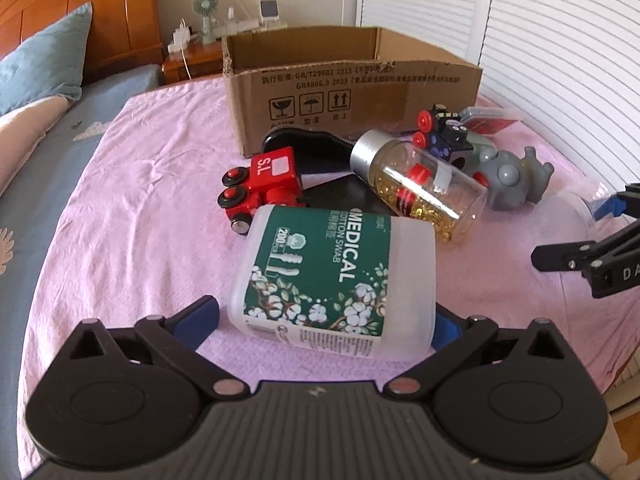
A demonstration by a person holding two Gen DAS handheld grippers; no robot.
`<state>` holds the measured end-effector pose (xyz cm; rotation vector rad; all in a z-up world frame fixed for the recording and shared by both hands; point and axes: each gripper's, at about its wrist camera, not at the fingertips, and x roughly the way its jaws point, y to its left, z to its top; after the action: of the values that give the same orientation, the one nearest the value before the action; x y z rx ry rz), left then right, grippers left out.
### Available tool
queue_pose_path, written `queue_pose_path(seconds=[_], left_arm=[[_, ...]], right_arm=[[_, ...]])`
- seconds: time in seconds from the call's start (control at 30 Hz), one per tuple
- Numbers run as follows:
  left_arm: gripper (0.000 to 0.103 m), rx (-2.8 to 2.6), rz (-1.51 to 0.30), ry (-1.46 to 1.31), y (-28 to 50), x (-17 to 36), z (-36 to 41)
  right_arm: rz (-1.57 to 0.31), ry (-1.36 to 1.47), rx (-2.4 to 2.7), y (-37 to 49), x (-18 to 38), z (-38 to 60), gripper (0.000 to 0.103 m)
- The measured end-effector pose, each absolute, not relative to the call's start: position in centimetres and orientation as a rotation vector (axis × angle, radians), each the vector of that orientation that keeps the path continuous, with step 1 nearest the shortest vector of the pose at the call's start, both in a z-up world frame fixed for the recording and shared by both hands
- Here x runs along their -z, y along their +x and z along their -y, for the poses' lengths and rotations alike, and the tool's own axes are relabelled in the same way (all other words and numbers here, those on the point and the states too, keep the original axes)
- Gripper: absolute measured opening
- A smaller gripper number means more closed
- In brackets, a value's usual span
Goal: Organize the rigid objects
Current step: 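Close the left tool on the white bottle while the right tool closes on the clear jar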
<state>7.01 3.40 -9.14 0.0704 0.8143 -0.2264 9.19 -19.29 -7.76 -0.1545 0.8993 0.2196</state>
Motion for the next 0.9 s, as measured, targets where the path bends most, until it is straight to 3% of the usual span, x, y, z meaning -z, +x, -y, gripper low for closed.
queue_pose_path(seconds=[0.6,0.9], left_arm=[[0.102,0.235,-0.725,0.149,5.8,8.2,-2.1],[0.096,0.234,-0.719,0.126,6.6,7.6,-2.1]], right_arm=[[-0.815,-0.151,-0.22,8.4,6.8,19.1,0.103],[-0.812,-0.176,-0.164,8.9,6.0,18.2,0.103]])
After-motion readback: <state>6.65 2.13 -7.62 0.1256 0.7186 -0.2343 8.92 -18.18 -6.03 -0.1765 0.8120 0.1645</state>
